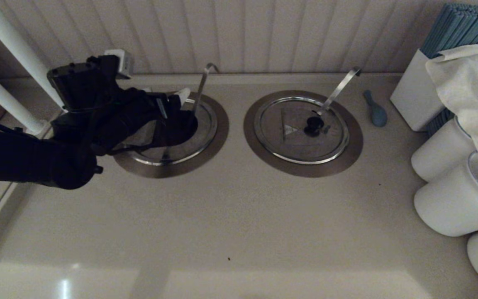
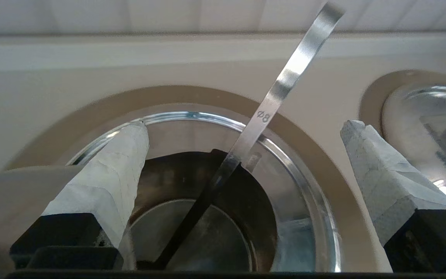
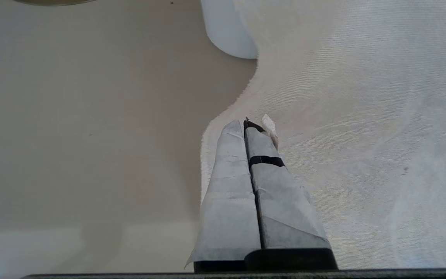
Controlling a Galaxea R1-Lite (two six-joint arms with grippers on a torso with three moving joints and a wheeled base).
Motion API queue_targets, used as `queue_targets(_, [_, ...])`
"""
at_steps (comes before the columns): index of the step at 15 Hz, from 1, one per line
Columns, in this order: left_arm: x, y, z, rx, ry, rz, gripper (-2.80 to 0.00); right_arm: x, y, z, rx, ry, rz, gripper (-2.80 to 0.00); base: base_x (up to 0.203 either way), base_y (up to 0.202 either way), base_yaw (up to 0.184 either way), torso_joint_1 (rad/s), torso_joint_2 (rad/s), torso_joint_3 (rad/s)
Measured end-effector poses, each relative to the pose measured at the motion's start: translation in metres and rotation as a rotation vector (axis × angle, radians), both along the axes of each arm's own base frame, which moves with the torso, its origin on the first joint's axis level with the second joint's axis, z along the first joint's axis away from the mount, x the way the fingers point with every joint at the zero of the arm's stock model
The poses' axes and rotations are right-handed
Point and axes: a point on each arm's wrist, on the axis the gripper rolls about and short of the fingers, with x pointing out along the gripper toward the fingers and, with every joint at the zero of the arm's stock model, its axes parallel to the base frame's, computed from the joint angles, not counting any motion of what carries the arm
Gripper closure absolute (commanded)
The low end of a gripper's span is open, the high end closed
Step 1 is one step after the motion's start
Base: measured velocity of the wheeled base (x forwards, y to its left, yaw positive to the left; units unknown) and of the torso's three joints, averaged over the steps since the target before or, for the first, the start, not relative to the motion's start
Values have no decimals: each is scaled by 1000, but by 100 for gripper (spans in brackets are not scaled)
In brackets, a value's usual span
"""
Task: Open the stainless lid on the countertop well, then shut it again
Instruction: Stir with a spoon
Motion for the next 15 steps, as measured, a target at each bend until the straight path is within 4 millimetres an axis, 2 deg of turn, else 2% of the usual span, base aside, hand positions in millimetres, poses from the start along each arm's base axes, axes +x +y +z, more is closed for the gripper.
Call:
queue_targets(6, [47, -14, -15, -2, -17, -8, -280, 0, 0, 0, 0, 0, -1, 0, 0, 0, 0, 0, 0, 0])
queue_targets(11, [75, -21, -32, -8, -27, -12, -280, 0, 0, 0, 0, 0, -1, 0, 0, 0, 0, 0, 0, 0])
queue_targets(15, [95, -27, -34, -25, -68, -16, -280, 0, 0, 0, 0, 0, -1, 0, 0, 0, 0, 0, 0, 0])
